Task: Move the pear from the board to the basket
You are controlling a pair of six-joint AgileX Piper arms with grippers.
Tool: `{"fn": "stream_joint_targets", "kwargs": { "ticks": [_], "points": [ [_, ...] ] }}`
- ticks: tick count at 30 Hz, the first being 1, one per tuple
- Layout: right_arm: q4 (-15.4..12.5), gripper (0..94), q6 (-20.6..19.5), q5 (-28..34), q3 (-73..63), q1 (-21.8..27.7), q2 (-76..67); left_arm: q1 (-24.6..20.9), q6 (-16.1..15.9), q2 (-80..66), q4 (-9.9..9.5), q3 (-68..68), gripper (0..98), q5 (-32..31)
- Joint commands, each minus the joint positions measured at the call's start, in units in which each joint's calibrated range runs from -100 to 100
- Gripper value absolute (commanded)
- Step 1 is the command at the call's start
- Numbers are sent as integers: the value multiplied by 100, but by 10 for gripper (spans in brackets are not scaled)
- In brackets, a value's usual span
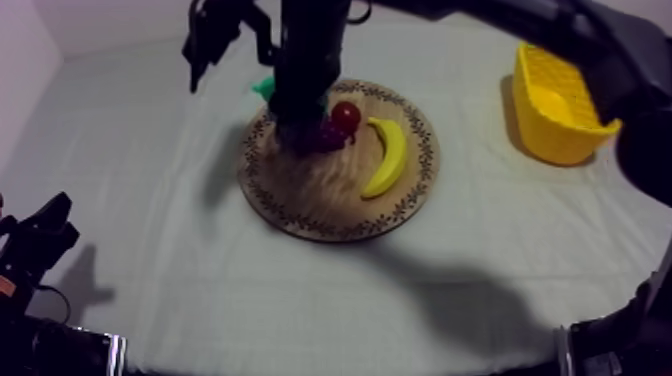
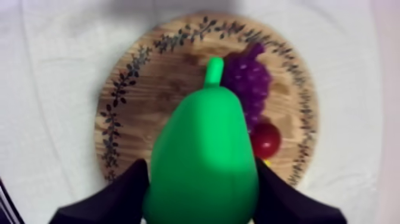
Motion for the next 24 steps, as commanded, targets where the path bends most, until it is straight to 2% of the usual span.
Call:
{"fn": "stream_joint_targets", "kwargs": {
  "ticks": [1, 12, 18, 24],
  "points": [
    [46, 416, -9, 19, 3, -12, -464, 1, -1, 2, -3, -2, 1, 0],
    [173, 407, -197, 76, 514, 139, -1477, 1, -1, 2, -3, -2, 1, 0],
    [97, 403, -419, 66, 890, 675, -1747, 1, -1, 2, -3, -2, 1, 0],
    [37, 410, -588, 38, 1113, 1451, -1907, 1, -1, 2, -3, -2, 1, 0]
  ]
}}
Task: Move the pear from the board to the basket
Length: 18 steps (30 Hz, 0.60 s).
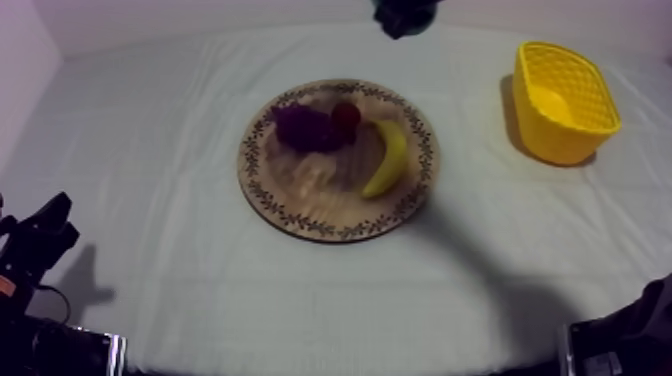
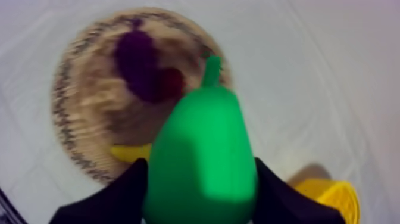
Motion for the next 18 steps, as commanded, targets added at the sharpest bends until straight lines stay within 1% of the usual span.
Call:
{"fn": "stream_joint_targets", "kwargs": {
  "ticks": [1, 6, 10, 15, 18],
  "points": [
    [-31, 411, -62, -43, 42, 507, -32, 1, -1, 2, -3, -2, 1, 0],
    [-116, 413, -187, -110, 151, 1250, -67, 1, -1, 2, -3, -2, 1, 0],
    [-114, 412, -208, -223, 207, 1769, -20, 1, -1, 2, -3, -2, 1, 0],
    [-59, 412, -170, -378, 299, 2278, 102, 1, -1, 2, -3, -2, 1, 0],
    [-63, 413, -137, -466, 401, 2501, 202, 1, -1, 2, -3, -2, 1, 0]
  ]
}}
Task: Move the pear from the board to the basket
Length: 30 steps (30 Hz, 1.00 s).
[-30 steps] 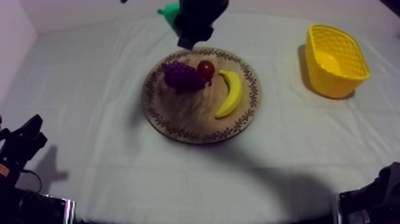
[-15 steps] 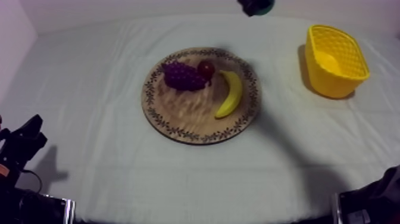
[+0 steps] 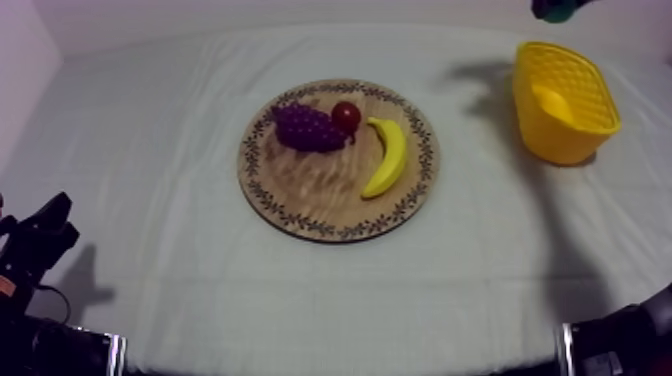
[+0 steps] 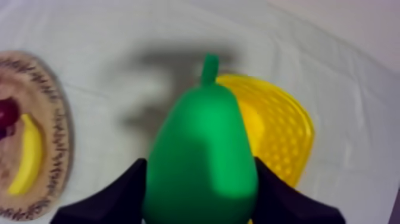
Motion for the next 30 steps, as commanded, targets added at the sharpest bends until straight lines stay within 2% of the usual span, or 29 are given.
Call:
{"fn": "stream_joint_targets", "kwargs": {
  "ticks": [1, 10, 19, 21, 27, 30],
  "points": [
    [-6, 412, 15, -78, 67, 283, 62, 1, -1, 2, -3, -2, 1, 0],
    [-16, 412, 19, -449, 419, 633, 541, 1, -1, 2, -3, -2, 1, 0],
    [-84, 441, 42, -845, 769, 754, 1256, 1, -1, 2, -3, -2, 1, 0],
    [-96, 481, 52, -926, 839, 762, 1385, 1, -1, 2, -3, -2, 1, 0],
    [-108, 702, 72, -1095, 960, 753, 1596, 1, -1, 2, -3, -2, 1, 0],
    [-104, 778, 92, -1123, 968, 745, 1598, 1, -1, 2, -3, -2, 1, 0]
  ]
}}
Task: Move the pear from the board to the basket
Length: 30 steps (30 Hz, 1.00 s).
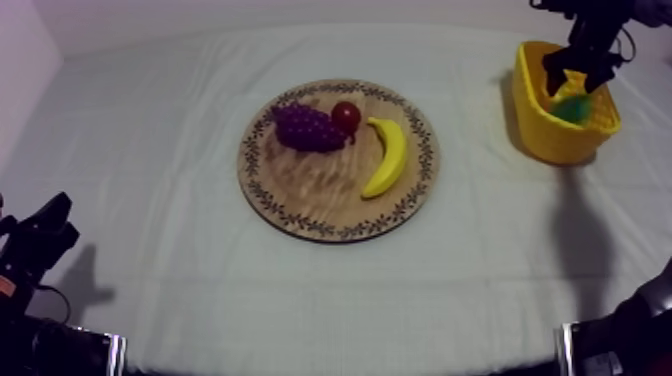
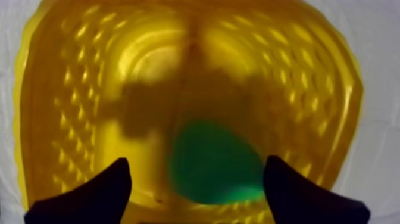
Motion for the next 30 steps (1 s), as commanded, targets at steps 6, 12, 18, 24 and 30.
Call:
{"fn": "stream_joint_targets", "kwargs": {
  "ticks": [6, 12, 18, 24, 30],
  "points": [
    [22, 677, -39, -109, 98, -38, -476, 1, -1, 2, -3, -2, 1, 0],
    [-38, 455, -50, -446, 495, -124, -1562, 1, -1, 2, -3, -2, 1, 0],
    [-74, 262, -165, -1183, 1602, -274, -3003, 1, -1, 2, -3, -2, 1, 0],
    [95, 64, -770, -1866, 2952, -501, -4547, 1, -1, 2, -3, -2, 1, 0],
    [496, 13, -1530, -2689, 4576, -788, -6239, 1, -1, 2, -3, -2, 1, 0]
  ]
}}
